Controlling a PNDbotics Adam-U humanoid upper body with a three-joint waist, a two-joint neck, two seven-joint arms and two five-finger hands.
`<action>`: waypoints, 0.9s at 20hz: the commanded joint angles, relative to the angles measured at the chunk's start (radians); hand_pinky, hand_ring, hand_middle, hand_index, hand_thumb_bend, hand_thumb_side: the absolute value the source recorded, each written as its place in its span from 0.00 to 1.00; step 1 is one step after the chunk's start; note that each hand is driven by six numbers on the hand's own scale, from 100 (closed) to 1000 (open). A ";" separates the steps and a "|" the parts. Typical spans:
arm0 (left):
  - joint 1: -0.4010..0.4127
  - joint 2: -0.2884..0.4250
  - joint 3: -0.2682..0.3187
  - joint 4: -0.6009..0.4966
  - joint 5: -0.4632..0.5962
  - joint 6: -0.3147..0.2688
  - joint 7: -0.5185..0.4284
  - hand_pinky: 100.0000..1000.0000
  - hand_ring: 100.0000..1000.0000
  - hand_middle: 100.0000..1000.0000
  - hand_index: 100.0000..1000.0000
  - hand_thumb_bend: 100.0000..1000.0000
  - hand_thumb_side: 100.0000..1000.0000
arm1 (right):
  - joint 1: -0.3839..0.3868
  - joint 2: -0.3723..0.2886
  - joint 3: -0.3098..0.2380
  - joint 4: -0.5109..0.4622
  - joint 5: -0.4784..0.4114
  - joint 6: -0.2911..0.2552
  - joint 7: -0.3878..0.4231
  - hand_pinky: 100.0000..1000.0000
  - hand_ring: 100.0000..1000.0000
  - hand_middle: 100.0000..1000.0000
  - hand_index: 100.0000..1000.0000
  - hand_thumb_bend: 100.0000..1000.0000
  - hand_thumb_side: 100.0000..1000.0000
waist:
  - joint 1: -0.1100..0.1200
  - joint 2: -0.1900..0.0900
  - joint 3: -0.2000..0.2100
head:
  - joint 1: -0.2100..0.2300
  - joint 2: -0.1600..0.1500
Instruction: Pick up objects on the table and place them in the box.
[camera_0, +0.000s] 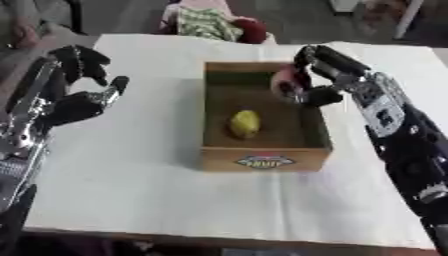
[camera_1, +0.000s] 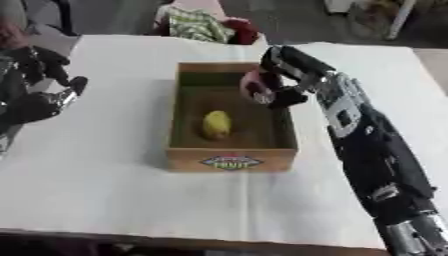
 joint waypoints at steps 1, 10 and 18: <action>-0.005 0.009 0.012 -0.017 0.005 0.001 0.000 0.67 0.42 0.37 0.57 0.35 0.00 | -0.016 -0.010 -0.001 -0.015 0.034 0.005 -0.005 0.54 0.54 0.35 0.40 0.00 0.17 | 0.003 -0.012 -0.003 | -0.003 -0.009; 0.008 0.003 0.022 -0.015 0.003 0.003 0.008 0.67 0.42 0.37 0.57 0.33 0.00 | 0.007 -0.046 -0.007 -0.106 0.018 0.022 -0.003 0.58 0.61 0.52 0.70 0.00 0.21 | 0.004 -0.014 -0.011 | -0.003 -0.008; 0.022 0.000 0.030 -0.017 0.004 0.003 0.013 0.68 0.42 0.37 0.57 0.32 0.00 | 0.015 -0.064 0.005 -0.163 -0.011 -0.006 0.056 0.60 0.66 0.57 0.82 0.00 0.37 | 0.004 -0.015 -0.013 | -0.003 -0.007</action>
